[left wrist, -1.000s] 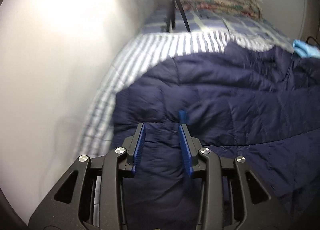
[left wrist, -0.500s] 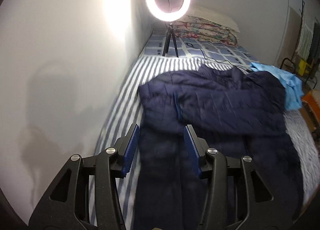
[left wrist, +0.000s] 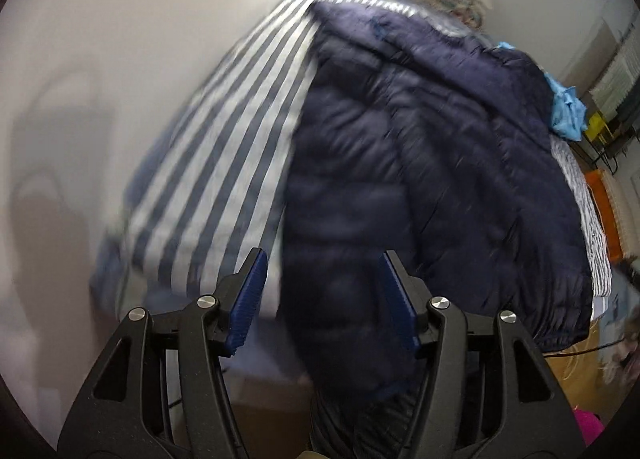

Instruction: Fold large clothes

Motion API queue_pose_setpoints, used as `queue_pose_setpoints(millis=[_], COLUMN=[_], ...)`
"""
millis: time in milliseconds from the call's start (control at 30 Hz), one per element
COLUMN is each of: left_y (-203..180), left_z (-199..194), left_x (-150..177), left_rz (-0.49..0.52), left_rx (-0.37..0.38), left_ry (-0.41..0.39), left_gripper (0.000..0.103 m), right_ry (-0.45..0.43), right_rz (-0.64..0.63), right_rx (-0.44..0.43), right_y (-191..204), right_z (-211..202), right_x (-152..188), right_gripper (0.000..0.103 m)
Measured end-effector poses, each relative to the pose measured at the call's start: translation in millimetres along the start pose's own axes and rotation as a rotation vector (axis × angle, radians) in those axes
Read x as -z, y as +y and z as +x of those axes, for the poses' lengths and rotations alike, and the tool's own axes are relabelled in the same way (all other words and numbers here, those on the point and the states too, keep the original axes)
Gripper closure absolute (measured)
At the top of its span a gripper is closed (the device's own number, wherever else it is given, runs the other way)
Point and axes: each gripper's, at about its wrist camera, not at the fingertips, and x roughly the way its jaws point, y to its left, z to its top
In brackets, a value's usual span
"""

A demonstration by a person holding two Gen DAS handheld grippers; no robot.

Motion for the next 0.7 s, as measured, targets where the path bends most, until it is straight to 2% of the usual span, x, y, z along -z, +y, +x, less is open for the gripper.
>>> queue_pose_setpoints(millis=[100, 267, 433, 500, 533, 600, 700], left_y=[12.0, 12.9, -0.5, -3.5, -4.0, -4.5, -7.4], left_z=[9.8, 15.4, 24.5, 27.3, 28.8, 28.8, 22.6], left_x=[15.8, 30.5, 42.3, 46.0, 47.8, 48.0, 43.5], left_rz=[-0.057, -0.107, -0.057, -0.050, -0.055, -0.060, -0.055], left_rx=[0.039, 0.120, 0.135, 0.140, 0.148, 0.159, 0.176], left_ry=[0.048, 0.087, 0.124, 0.139, 0.145, 0.145, 0.134], left_gripper=[0.043, 0.043, 0.045, 0.065, 0.068, 0.084, 0.093], right_ry=[0.056, 0.100, 0.138, 0.145, 0.152, 0.162, 0.184], right_rz=[0.041, 0.050, 0.065, 0.065, 0.062, 0.062, 0.074], right_rx=[-0.021, -0.035, -0.043, -0.047, -0.049, -0.056, -0.070], right_y=[-2.7, 4.8, 8.8, 8.8, 9.2, 9.6, 7.8], right_z=[13.6, 34.3, 47.8, 49.7, 51.1, 53.9, 58.2], right_x=[26.6, 46.3, 59.2, 62.2, 63.7, 64.5, 65.4], right_gripper=[0.035, 0.036, 0.035, 0.035, 0.035, 0.036, 0.047])
